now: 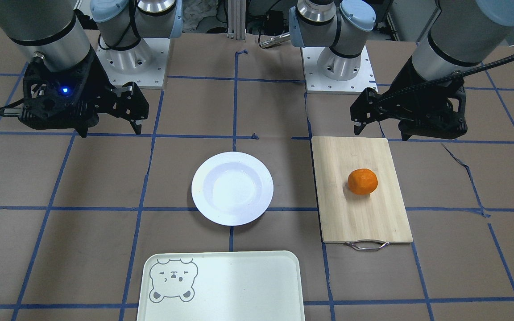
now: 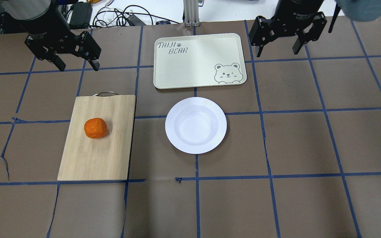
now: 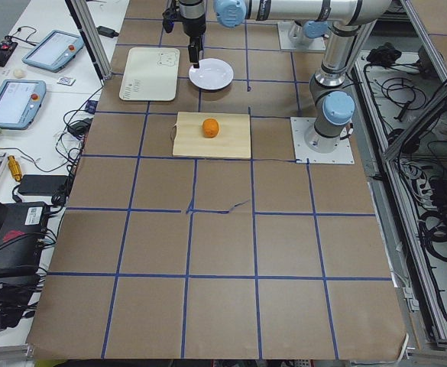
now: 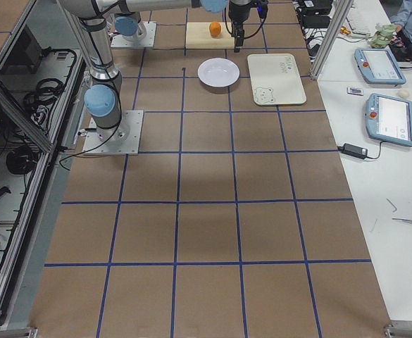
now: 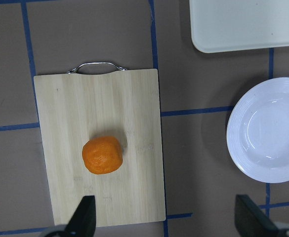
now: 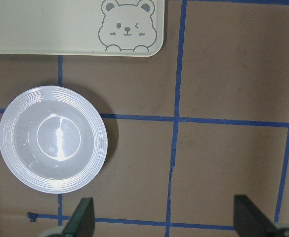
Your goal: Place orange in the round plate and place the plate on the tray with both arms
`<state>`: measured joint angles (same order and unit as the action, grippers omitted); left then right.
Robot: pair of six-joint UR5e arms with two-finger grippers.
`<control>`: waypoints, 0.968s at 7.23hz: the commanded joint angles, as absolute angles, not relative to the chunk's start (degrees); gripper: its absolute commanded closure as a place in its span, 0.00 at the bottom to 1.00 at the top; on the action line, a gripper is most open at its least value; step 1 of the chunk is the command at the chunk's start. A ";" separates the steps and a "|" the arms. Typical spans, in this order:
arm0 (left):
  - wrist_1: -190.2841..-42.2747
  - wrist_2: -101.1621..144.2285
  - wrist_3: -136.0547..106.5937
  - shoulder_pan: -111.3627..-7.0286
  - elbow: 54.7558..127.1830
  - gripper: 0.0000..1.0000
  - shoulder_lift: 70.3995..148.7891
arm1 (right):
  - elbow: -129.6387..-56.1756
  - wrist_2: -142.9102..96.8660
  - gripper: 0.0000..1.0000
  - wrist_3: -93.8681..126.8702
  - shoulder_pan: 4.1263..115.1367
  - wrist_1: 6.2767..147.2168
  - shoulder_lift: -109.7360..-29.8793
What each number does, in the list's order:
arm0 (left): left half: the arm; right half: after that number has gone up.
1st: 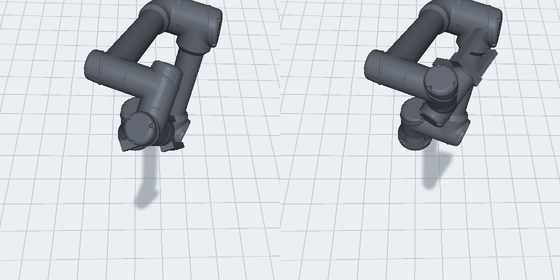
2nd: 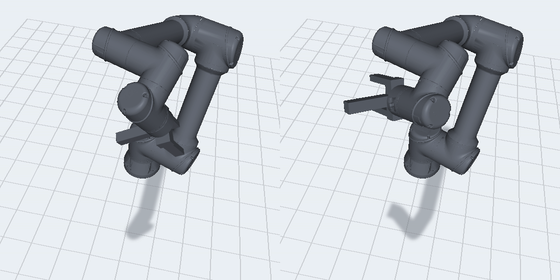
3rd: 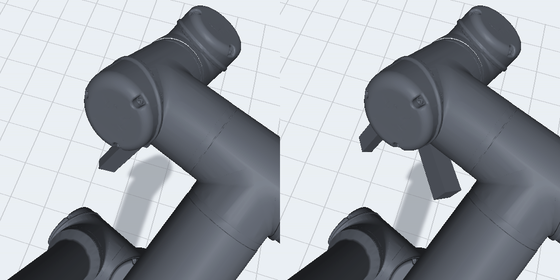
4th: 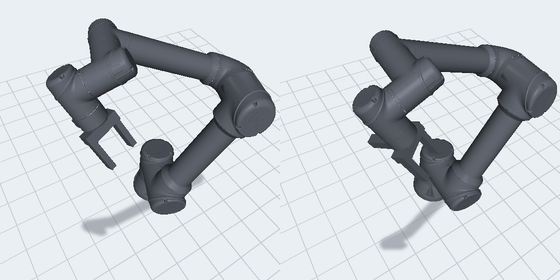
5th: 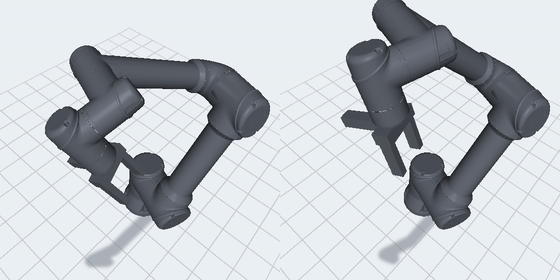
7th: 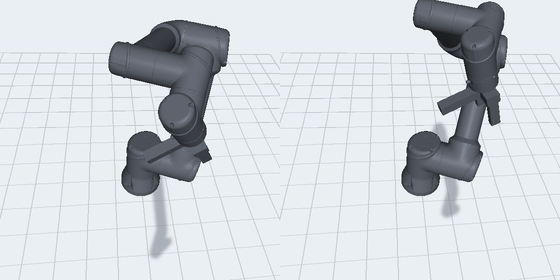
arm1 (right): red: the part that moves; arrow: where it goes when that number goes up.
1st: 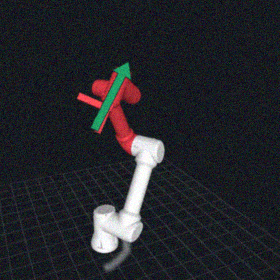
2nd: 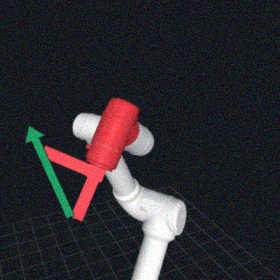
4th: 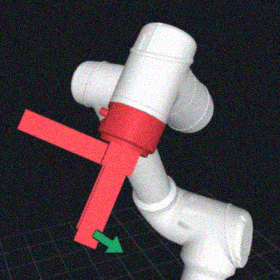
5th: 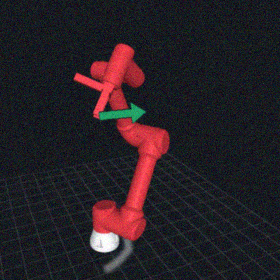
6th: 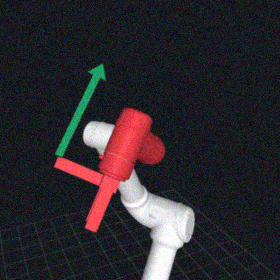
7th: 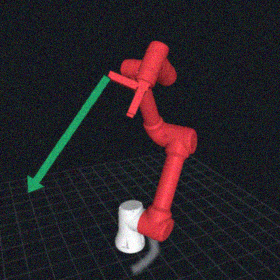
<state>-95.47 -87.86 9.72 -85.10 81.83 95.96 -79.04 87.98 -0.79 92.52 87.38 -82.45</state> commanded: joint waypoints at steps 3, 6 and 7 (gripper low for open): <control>-96.23 -87.63 9.76 -85.08 82.09 0.00 95.28 | -79.10 87.98 0.00 -0.79 92.37 87.10 -82.44; -96.24 -87.72 9.76 -84.90 82.09 0.00 95.01 | -79.10 87.98 0.00 -0.79 92.37 87.10 -82.44; -96.50 -87.89 9.76 -84.90 82.70 0.00 94.92 | -79.10 87.89 0.00 -0.62 92.37 87.01 -82.44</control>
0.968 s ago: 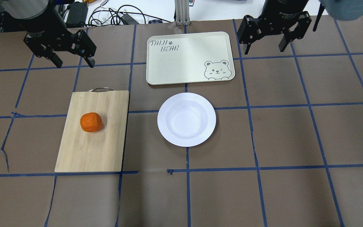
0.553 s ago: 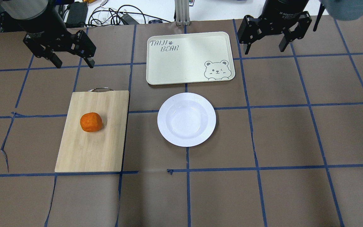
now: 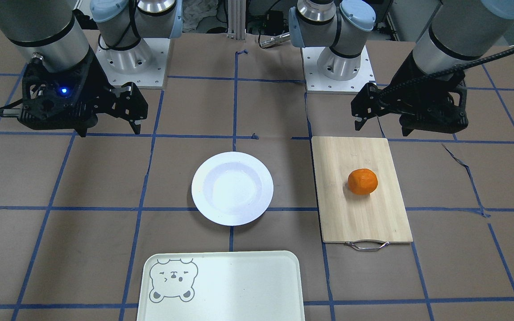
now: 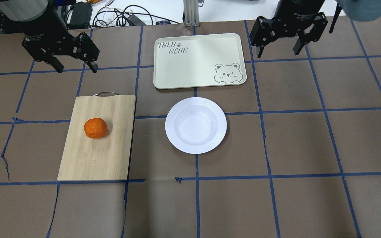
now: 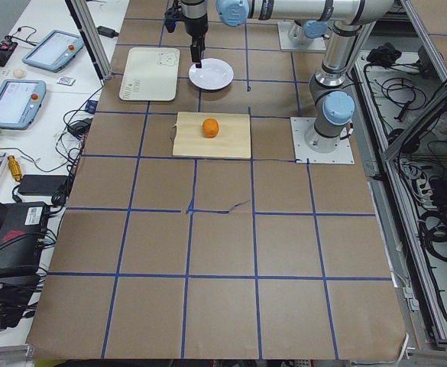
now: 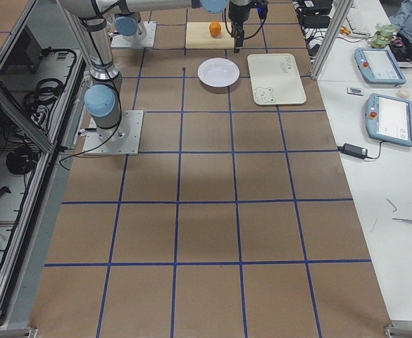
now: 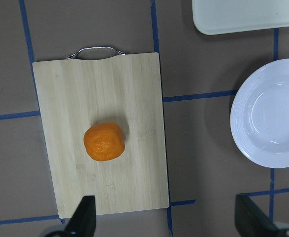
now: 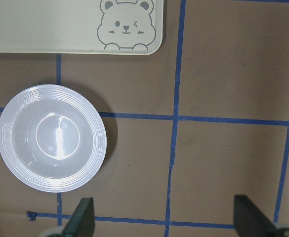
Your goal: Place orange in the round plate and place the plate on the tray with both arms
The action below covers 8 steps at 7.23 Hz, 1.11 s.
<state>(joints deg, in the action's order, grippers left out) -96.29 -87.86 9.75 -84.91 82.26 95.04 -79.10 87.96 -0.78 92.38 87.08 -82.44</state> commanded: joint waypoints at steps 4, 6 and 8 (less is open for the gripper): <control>-96.24 -87.89 9.76 -83.85 84.20 0.00 94.92 | -79.01 87.72 0.00 -0.26 92.64 87.01 -82.44; -96.33 -87.63 9.76 -84.02 84.20 0.00 94.92 | -79.10 87.98 0.00 -0.18 92.46 87.01 -82.44; -96.33 -87.80 9.76 -83.94 84.20 0.00 94.92 | -79.10 87.89 0.00 -0.18 92.29 87.10 -82.35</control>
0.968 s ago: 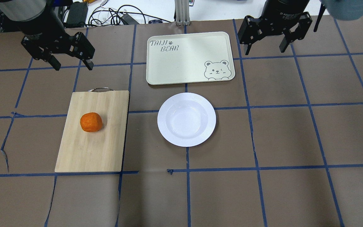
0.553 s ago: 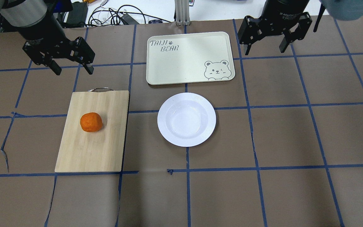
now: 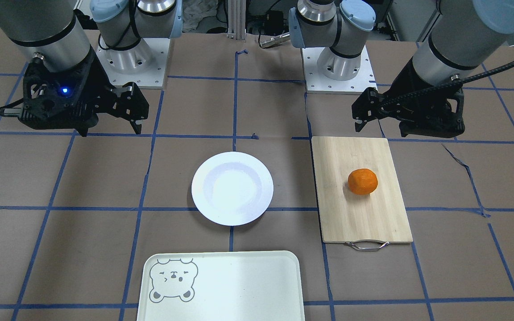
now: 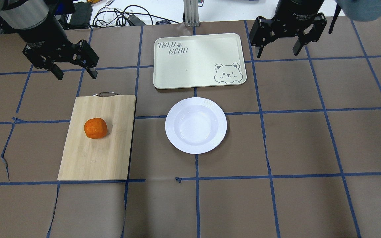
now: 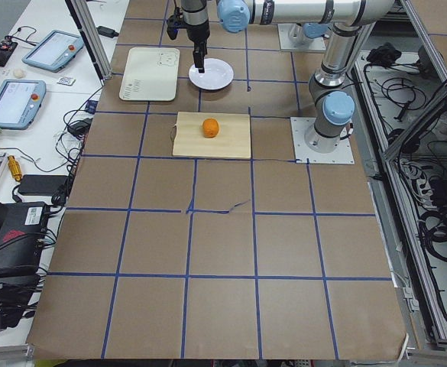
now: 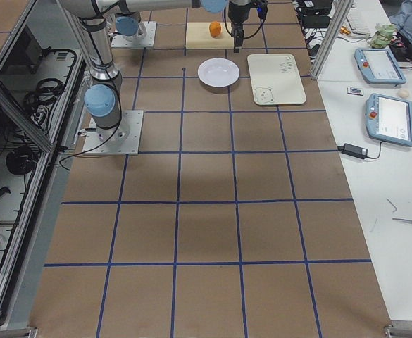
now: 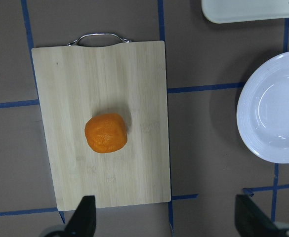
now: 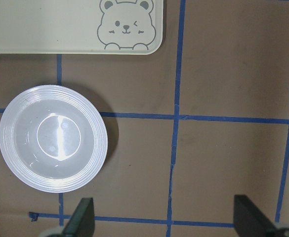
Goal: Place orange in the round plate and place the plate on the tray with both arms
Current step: 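Lower the left gripper over the orange on the wooden board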
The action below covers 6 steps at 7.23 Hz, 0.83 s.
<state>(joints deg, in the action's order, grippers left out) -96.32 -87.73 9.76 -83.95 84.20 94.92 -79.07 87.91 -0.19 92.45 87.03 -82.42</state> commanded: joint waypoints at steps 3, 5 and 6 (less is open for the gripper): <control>-95.45 -92.72 9.84 -82.89 89.01 0.00 96.50 | -79.01 88.07 0.00 -0.09 92.28 88.15 -82.44; -93.27 -92.64 9.50 -78.51 95.76 0.00 97.64 | -79.01 87.20 0.00 -0.18 92.28 87.89 -82.44; -88.29 -92.81 9.84 -77.96 98.50 0.00 98.26 | -79.01 87.80 0.00 -0.35 92.20 87.46 -82.44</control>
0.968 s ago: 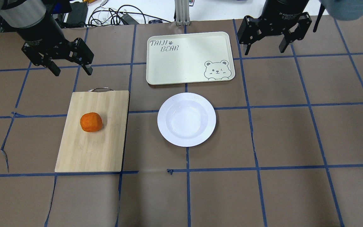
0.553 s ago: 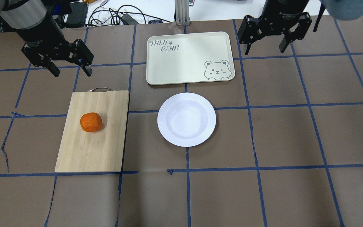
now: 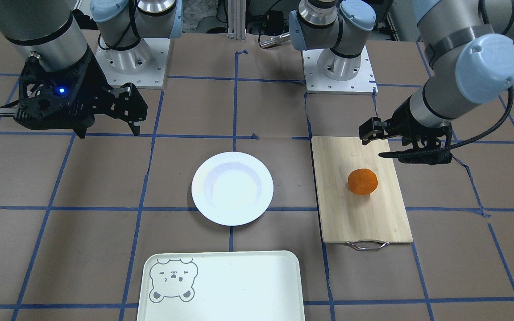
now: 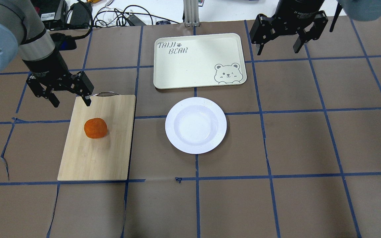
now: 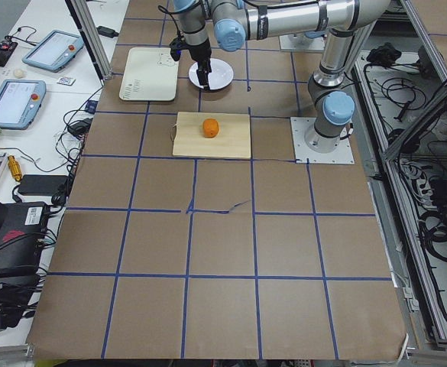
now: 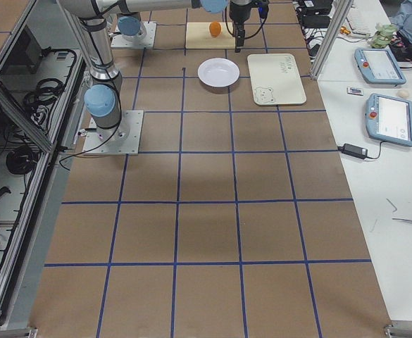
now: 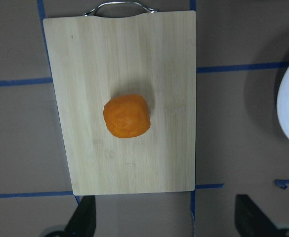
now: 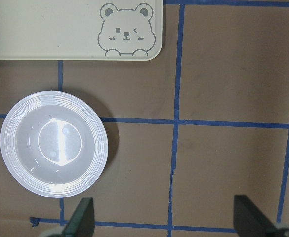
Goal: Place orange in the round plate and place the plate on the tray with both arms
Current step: 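Lower the left gripper over the orange on the wooden board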
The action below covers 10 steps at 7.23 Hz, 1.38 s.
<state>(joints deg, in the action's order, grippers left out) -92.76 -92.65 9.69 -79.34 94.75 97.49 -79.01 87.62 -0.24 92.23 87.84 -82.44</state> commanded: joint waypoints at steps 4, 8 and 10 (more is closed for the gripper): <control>-76.21 -92.64 2.32 -77.34 103.88 0.00 102.20 | -79.01 87.72 0.00 -0.36 92.29 87.36 -82.44; -69.79 -92.11 0.70 -77.34 105.81 0.00 108.27 | -79.01 87.27 0.00 -0.70 92.11 87.28 -82.44; -70.13 -92.02 0.70 -77.43 106.00 0.00 110.03 | -79.01 87.28 0.00 -0.26 92.20 87.28 -82.44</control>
<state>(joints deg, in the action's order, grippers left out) -69.90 -92.06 0.80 -77.39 105.83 108.98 -79.01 87.28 -0.41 92.20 87.28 -82.44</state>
